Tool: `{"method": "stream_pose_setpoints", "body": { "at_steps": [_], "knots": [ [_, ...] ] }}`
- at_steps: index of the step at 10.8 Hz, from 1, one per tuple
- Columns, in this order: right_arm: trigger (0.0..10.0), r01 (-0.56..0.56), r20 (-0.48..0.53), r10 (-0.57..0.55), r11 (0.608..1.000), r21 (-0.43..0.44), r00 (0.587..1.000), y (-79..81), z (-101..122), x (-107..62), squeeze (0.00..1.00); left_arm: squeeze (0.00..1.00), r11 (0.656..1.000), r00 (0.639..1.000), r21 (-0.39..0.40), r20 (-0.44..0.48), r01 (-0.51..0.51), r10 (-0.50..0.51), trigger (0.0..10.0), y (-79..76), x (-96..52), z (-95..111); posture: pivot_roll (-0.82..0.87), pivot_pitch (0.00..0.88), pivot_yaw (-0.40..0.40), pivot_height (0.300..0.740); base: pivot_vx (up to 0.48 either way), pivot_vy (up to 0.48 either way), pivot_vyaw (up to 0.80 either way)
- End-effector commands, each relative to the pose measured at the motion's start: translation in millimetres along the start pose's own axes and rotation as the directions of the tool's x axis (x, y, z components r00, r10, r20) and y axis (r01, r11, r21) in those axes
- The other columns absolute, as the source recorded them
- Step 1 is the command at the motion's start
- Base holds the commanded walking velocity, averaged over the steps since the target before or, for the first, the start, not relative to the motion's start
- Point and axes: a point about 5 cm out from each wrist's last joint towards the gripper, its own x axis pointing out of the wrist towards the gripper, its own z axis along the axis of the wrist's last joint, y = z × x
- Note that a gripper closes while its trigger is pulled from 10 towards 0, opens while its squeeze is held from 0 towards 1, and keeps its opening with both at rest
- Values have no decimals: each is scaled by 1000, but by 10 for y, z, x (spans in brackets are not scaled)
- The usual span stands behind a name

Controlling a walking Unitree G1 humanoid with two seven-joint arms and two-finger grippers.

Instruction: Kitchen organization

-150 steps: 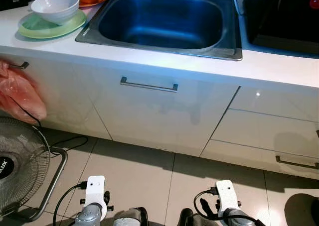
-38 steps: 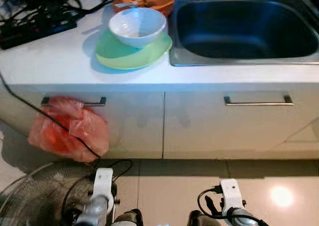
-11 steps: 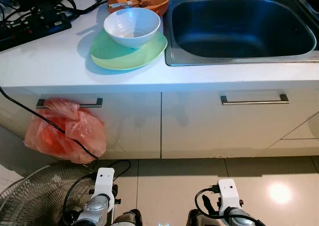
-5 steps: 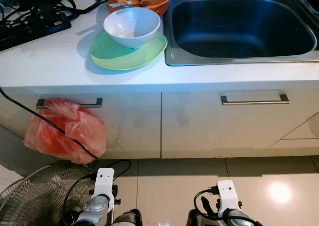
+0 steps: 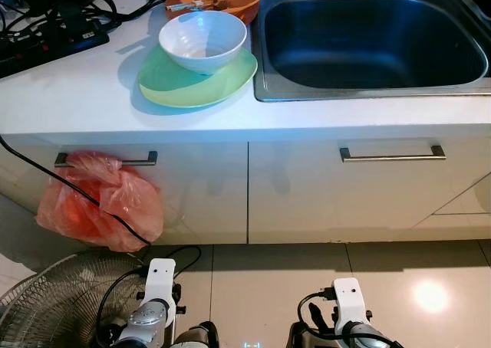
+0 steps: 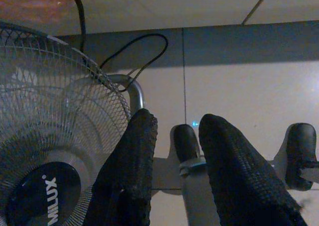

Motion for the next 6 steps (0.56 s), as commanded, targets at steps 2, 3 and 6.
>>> {"method": "stream_pose_setpoints", "body": {
  "at_steps": [2,3,6],
  "knots": [
    [10000,-4,-38,4,1000,10,999,19,-109,-23,0,0,1000,999,0,-34,-9,9,10000,23,-22,-107,24,188,58,740,0,0,0],
    [10000,-5,-38,5,1000,9,999,19,-110,-24,0,0,1000,1000,10,-29,-5,6,10000,13,-16,-86,26,189,57,740,0,0,0],
    [10000,-7,-38,7,1000,7,999,19,-109,-24,0,0,1000,1000,12,-26,-2,3,10000,-11,-15,-81,25,187,57,740,0,-249,0]
  ]
}}
